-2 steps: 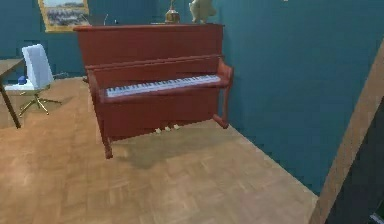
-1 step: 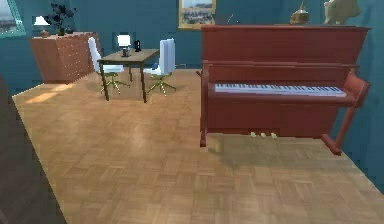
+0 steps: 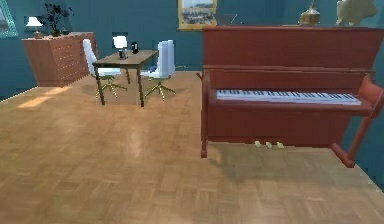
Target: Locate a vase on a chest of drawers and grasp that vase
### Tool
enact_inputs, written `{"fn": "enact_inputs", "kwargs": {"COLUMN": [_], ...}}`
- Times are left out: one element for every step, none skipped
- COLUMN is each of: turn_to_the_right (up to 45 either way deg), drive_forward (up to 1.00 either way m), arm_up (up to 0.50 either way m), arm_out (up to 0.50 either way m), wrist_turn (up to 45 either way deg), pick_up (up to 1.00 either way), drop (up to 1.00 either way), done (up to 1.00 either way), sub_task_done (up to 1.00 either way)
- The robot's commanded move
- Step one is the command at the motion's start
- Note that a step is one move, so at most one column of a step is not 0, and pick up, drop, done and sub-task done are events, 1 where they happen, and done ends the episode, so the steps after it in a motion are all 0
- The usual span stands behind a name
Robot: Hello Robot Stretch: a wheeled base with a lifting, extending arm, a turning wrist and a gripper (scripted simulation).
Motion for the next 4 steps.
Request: {"fn": "enact_inputs", "kwargs": {"turn_to_the_right": [15.0,0.0,-45.0,-3.0], "drive_forward": [0.00,0.25,0.00,0.00], "arm_up": [0.00,0.00,0.00,0.00], "arm_out": [0.00,0.00,0.00,0.00], "wrist_turn": [0.0,0.0,0.0,0.0], "pick_up": [0.00,0.00,0.00,0.00], "drop": [0.00,0.00,0.00,0.00], "done": [0.00,0.00,0.00,0.00], "sub_task_done": [0.00,0.00,0.00,0.00]}}
